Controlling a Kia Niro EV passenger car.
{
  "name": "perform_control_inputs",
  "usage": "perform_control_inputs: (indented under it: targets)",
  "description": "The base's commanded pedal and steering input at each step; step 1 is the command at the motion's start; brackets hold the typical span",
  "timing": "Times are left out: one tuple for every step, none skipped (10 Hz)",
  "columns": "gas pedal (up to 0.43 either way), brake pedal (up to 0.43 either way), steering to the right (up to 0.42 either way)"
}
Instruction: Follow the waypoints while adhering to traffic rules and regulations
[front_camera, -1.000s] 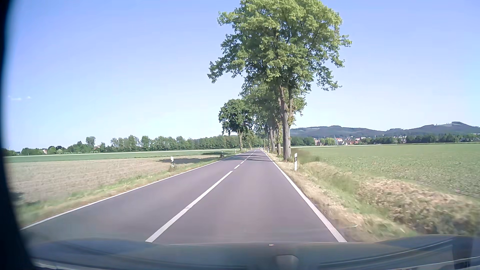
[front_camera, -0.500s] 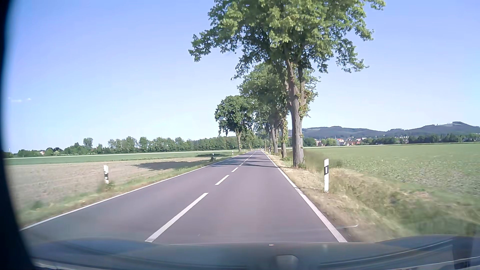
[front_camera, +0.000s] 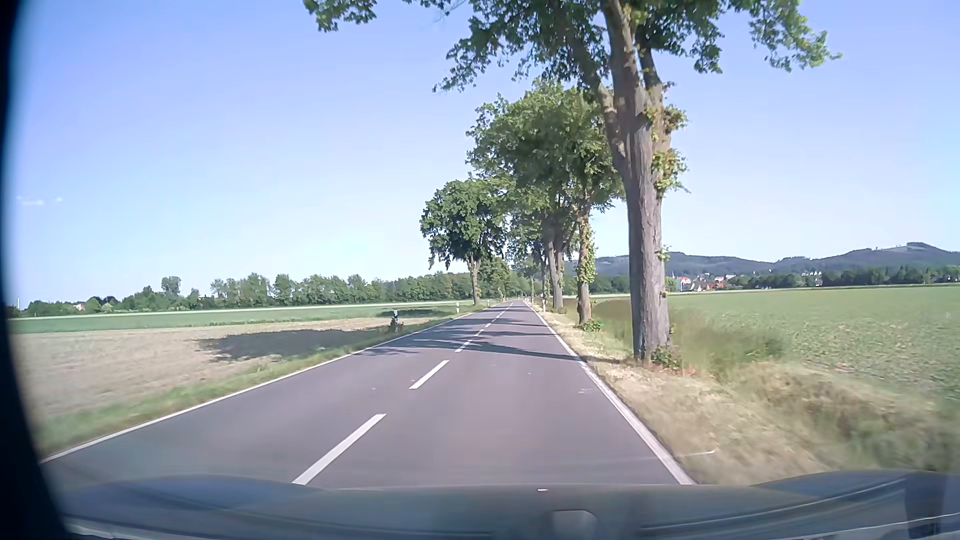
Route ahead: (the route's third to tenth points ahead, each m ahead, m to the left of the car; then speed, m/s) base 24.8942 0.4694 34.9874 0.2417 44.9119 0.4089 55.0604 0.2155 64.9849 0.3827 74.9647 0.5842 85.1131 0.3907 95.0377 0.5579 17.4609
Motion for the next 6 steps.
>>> perform_control_inputs:
  targets:
    - [0.358, 0.006, 0.000]
    - [0.358, 0.006, 0.000]
    - [0.358, 0.006, 0.000]
    - [0.358, 0.006, 0.000]
    - [0.358, 0.006, 0.000]
    - [0.350, 0.006, 0.000]
